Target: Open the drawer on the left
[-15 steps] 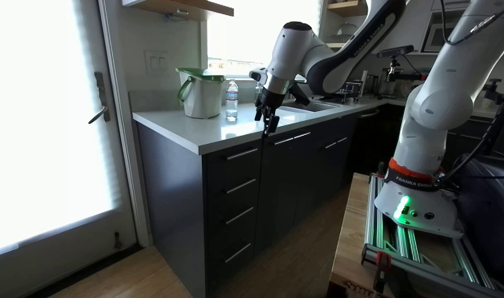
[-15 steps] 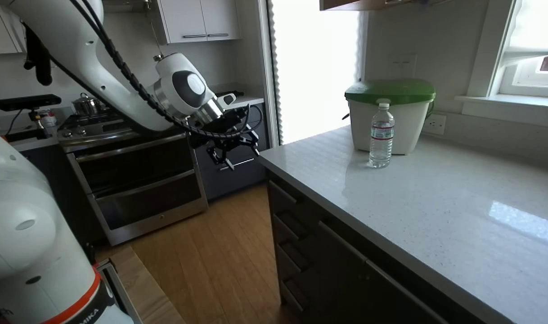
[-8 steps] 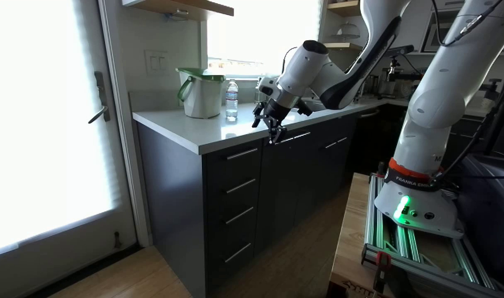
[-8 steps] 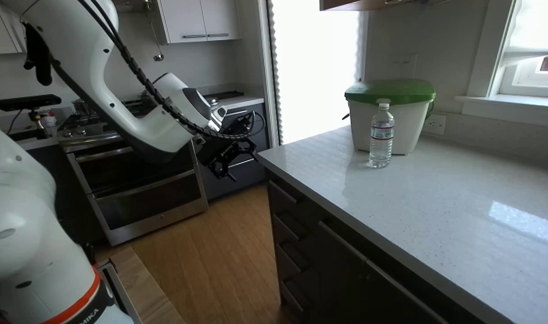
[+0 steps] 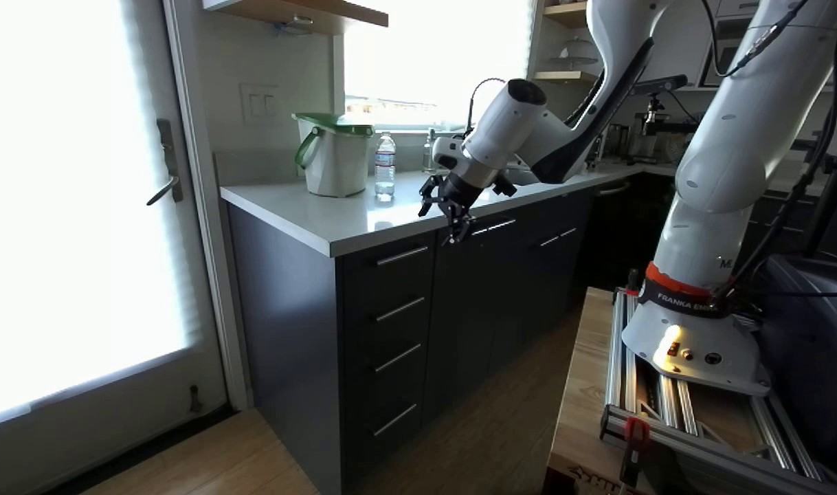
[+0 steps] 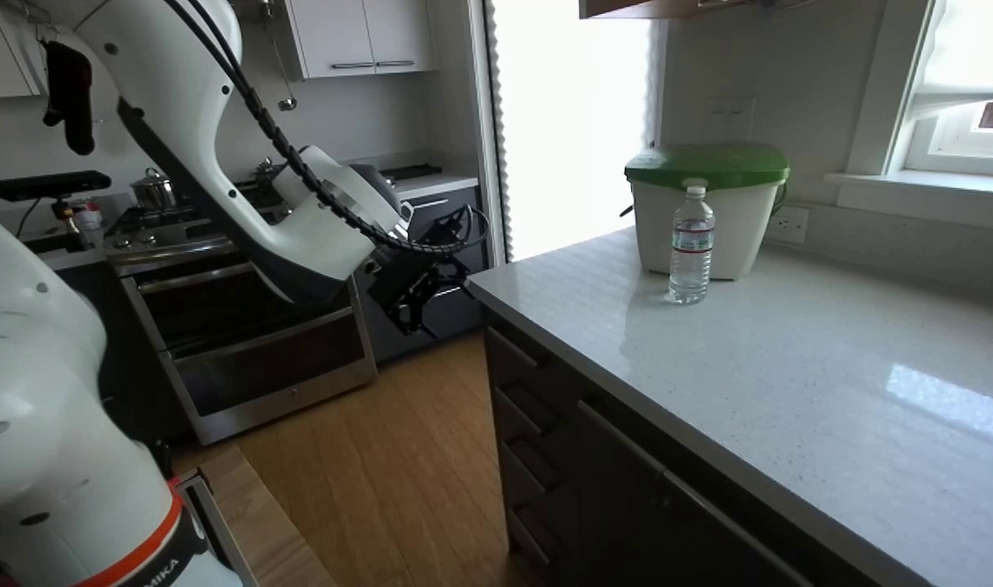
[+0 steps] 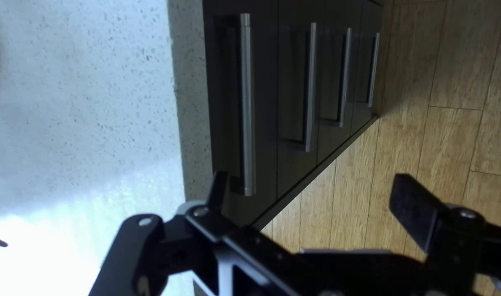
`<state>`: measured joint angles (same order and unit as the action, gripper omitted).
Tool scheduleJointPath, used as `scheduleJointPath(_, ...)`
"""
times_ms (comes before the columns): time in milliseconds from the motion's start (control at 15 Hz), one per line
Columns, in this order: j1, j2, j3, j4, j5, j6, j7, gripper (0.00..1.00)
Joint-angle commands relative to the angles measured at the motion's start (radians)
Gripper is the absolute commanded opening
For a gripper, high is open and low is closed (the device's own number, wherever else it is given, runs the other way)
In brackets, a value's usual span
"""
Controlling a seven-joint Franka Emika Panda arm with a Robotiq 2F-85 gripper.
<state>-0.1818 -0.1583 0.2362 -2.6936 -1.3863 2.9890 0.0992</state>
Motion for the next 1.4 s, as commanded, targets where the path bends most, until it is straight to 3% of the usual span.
scheduleJointPath(0, 0.0, 0.0, 0.001, 0.0, 0.0, 0.0, 0.0, 1.0)
scheduleJointPath(333, -0.011, 0.08, -0.004, 0.05, -0.036, 0.022, 0.003, 1.0)
scheduleJointPath(733, -0.028, 0.214, -0.021, 0.155, -0.192, 0.033, 0.068, 1.0)
scheduleJointPath(1000, -0.034, 0.297, -0.032, 0.224, -0.365, 0.04, 0.206, 1.0)
scheduleJointPath(1333, -0.051, 0.342, -0.019, 0.264, -0.674, 0.033, 0.517, 1.0)
